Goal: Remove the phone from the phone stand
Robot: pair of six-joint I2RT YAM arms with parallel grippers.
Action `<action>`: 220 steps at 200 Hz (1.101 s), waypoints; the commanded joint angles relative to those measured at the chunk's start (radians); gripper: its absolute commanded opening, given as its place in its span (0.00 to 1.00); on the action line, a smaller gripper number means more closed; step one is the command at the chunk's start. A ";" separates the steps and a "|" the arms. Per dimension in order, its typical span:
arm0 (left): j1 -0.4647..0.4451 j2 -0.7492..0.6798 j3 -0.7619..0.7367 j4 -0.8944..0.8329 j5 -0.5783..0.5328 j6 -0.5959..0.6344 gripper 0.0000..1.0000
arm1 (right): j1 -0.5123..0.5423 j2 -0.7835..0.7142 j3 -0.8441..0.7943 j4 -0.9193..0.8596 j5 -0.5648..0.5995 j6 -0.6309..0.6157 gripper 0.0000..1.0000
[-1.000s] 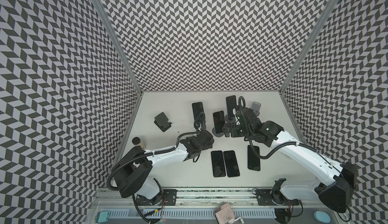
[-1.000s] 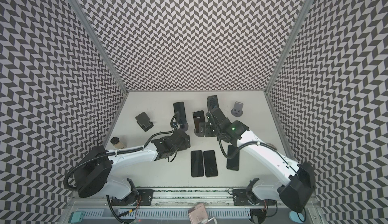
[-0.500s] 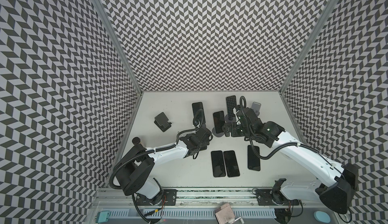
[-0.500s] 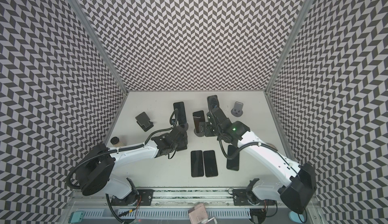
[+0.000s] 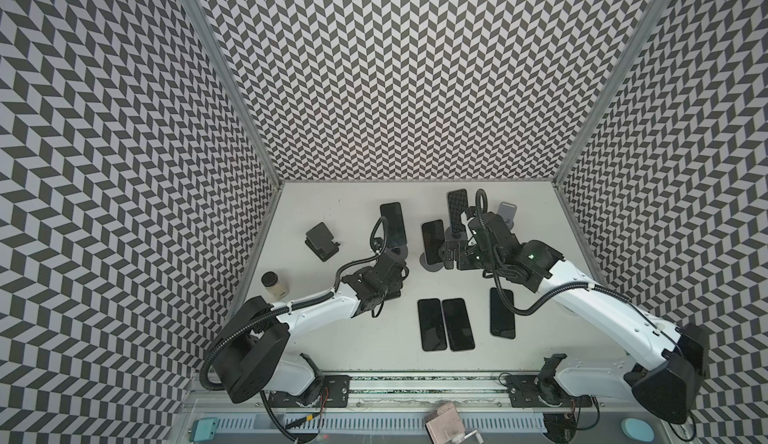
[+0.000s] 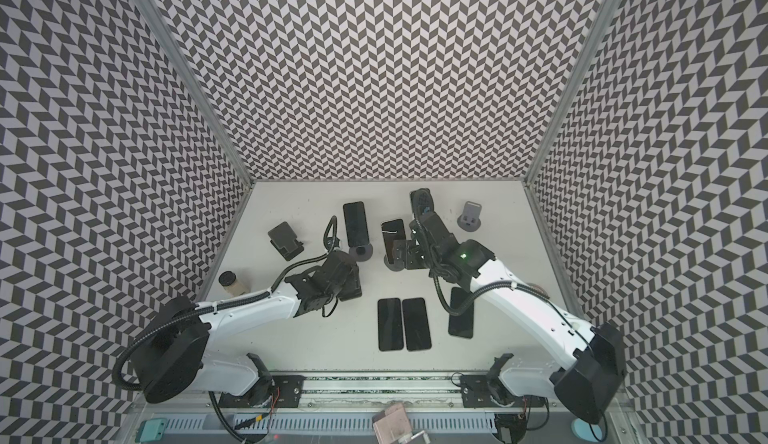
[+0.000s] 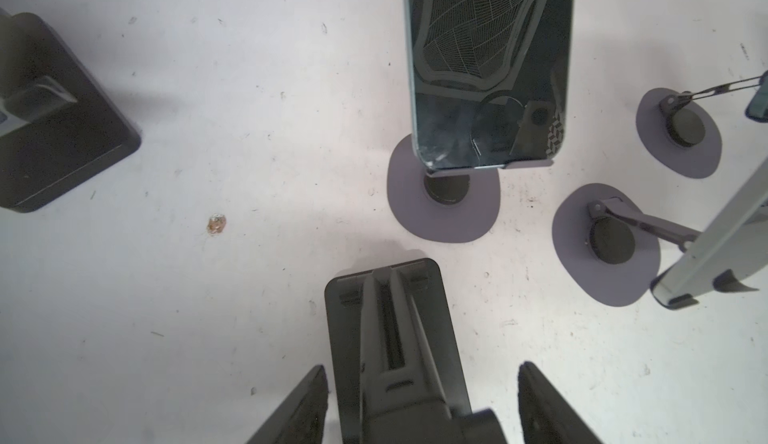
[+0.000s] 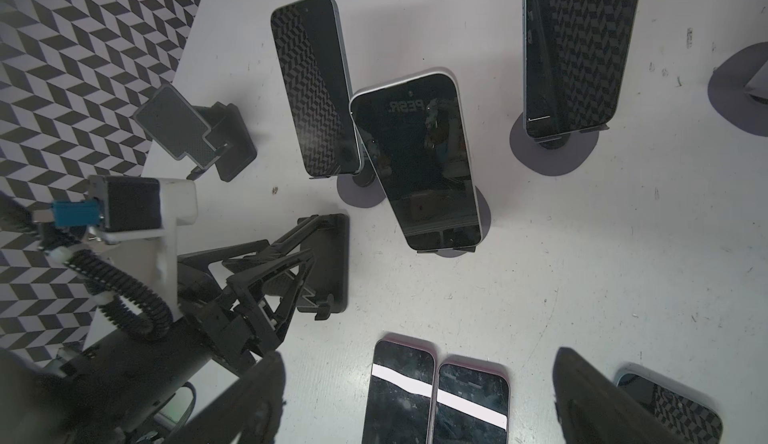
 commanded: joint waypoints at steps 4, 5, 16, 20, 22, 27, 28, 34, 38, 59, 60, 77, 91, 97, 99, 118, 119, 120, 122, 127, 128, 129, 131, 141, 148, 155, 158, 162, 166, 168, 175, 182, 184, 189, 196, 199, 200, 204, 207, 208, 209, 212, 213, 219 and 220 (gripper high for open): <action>0.032 -0.050 -0.028 0.014 -0.014 0.016 0.64 | -0.003 0.017 0.009 0.060 -0.011 -0.017 0.98; 0.034 -0.052 -0.029 0.014 -0.014 0.016 0.64 | -0.003 0.018 0.008 0.059 -0.011 -0.017 0.98; 0.053 -0.068 -0.044 0.021 -0.008 0.024 0.64 | -0.003 0.025 0.011 0.062 -0.012 -0.020 0.98; 0.062 -0.073 -0.048 0.022 -0.006 0.028 0.64 | -0.003 0.027 0.013 0.063 -0.013 -0.021 0.98; 0.067 -0.078 -0.051 0.021 -0.006 0.030 0.64 | -0.003 0.029 0.014 0.063 -0.014 -0.022 0.98; 0.076 -0.086 -0.057 0.024 -0.006 0.034 0.63 | -0.003 0.030 0.015 0.062 -0.014 -0.024 0.98; 0.077 -0.088 -0.058 0.024 -0.005 0.036 0.63 | -0.003 0.030 0.015 0.061 -0.014 -0.023 0.98; 0.091 -0.096 -0.064 0.026 -0.004 0.044 0.63 | -0.003 0.035 0.016 0.063 -0.014 -0.025 0.98; 0.099 -0.101 -0.069 0.027 -0.004 0.051 0.63 | -0.003 0.035 0.017 0.062 -0.014 -0.025 0.98; 0.153 -0.129 -0.087 0.035 0.009 0.084 0.63 | -0.003 0.043 0.017 0.067 -0.016 -0.029 0.98; 0.156 -0.130 -0.088 0.035 0.010 0.086 0.63 | -0.003 0.044 0.017 0.067 -0.016 -0.029 0.98; 0.206 -0.152 -0.102 0.043 0.025 0.112 0.62 | -0.003 0.051 0.022 0.067 -0.013 -0.032 0.98; 0.243 -0.164 -0.111 0.052 0.041 0.136 0.62 | -0.004 0.055 0.027 0.069 -0.011 -0.034 0.98; 0.259 -0.167 -0.115 0.058 0.047 0.147 0.63 | -0.004 0.057 0.028 0.069 -0.010 -0.035 0.98; 0.263 -0.168 -0.116 0.059 0.049 0.150 0.63 | -0.004 0.058 0.028 0.069 -0.011 -0.036 0.98; 0.310 -0.169 -0.123 0.068 0.070 0.178 0.63 | -0.006 0.063 0.036 0.070 -0.010 -0.037 0.98; 0.313 -0.169 -0.124 0.068 0.072 0.180 0.63 | -0.005 0.062 0.036 0.070 -0.010 -0.037 0.98; 0.315 -0.169 -0.124 0.068 0.073 0.180 0.63 | -0.006 0.063 0.037 0.069 -0.009 -0.037 0.98; 0.319 -0.169 -0.126 0.070 0.076 0.182 0.63 | -0.006 0.064 0.038 0.070 -0.010 -0.038 0.98; 0.332 -0.169 -0.127 0.073 0.084 0.188 0.63 | -0.005 0.066 0.037 0.070 -0.011 -0.038 0.98; 0.334 -0.170 -0.127 0.073 0.086 0.189 0.63 | -0.006 0.067 0.038 0.070 -0.011 -0.039 0.98; 0.337 -0.170 -0.128 0.073 0.086 0.190 0.63 | -0.007 0.067 0.039 0.069 -0.011 -0.039 0.98; 0.341 -0.171 -0.129 0.074 0.089 0.191 0.63 | -0.007 0.067 0.040 0.069 -0.011 -0.040 0.98; 0.364 -0.174 -0.134 0.078 0.103 0.200 0.63 | -0.008 0.070 0.043 0.069 -0.014 -0.038 0.98; 0.379 -0.177 -0.139 0.081 0.113 0.204 0.63 | -0.008 0.071 0.045 0.067 -0.012 -0.040 0.98; 0.392 -0.180 -0.142 0.086 0.120 0.208 0.63 | -0.008 0.072 0.046 0.067 -0.014 -0.040 0.98; 0.396 -0.182 -0.144 0.085 0.123 0.211 0.63 | -0.008 0.073 0.047 0.069 -0.015 -0.042 0.98; 0.402 -0.183 -0.146 0.087 0.126 0.212 0.63 | -0.007 0.074 0.047 0.068 -0.015 -0.042 0.98; 0.406 -0.183 -0.147 0.087 0.128 0.214 0.64 | -0.008 0.074 0.049 0.068 -0.015 -0.042 0.98; 0.408 -0.183 -0.147 0.087 0.129 0.215 0.64 | -0.008 0.076 0.049 0.069 -0.015 -0.044 0.98; 0.416 -0.183 -0.148 0.084 0.130 0.217 0.64 | -0.008 0.076 0.050 0.067 -0.017 -0.045 0.98; 0.426 -0.184 -0.148 0.080 0.131 0.213 0.64 | -0.008 0.076 0.050 0.067 -0.020 -0.048 0.98; 0.428 -0.185 -0.148 0.079 0.134 0.213 0.64 | -0.008 0.076 0.052 0.067 -0.020 -0.048 0.98; 0.434 -0.185 -0.150 0.079 0.136 0.213 0.64 | -0.008 0.076 0.052 0.066 -0.020 -0.048 0.98; 0.436 -0.188 -0.151 0.079 0.136 0.213 0.64 | -0.008 0.076 0.052 0.067 -0.019 -0.049 0.98; 0.436 -0.189 -0.151 0.079 0.135 0.215 0.65 | -0.008 0.075 0.052 0.066 -0.019 -0.049 0.98; 0.436 -0.189 -0.151 0.080 0.135 0.215 0.65 | -0.008 0.077 0.052 0.066 -0.018 -0.049 0.98; 0.439 -0.190 -0.149 0.080 0.133 0.215 0.66 | -0.008 0.077 0.053 0.065 -0.017 -0.048 0.98; 0.438 -0.192 -0.149 0.078 0.132 0.215 0.66 | -0.008 0.077 0.053 0.065 -0.017 -0.047 0.98; 0.438 -0.192 -0.149 0.078 0.132 0.216 0.66 | -0.008 0.077 0.053 0.065 -0.018 -0.047 0.98; 0.438 -0.194 -0.147 0.078 0.132 0.216 0.67 | -0.008 0.077 0.053 0.065 -0.018 -0.047 0.98; 0.438 -0.195 -0.147 0.078 0.132 0.215 0.68 | -0.008 0.079 0.054 0.064 -0.019 -0.048 0.98; 0.438 -0.195 -0.147 0.078 0.132 0.215 0.68 | -0.008 0.079 0.054 0.064 -0.019 -0.047 0.98; 0.438 -0.197 -0.146 0.076 0.132 0.215 0.70 | -0.008 0.079 0.057 0.063 -0.019 -0.048 0.98; 0.438 -0.198 -0.146 0.076 0.132 0.215 0.70 | -0.008 0.080 0.057 0.063 -0.019 -0.048 0.98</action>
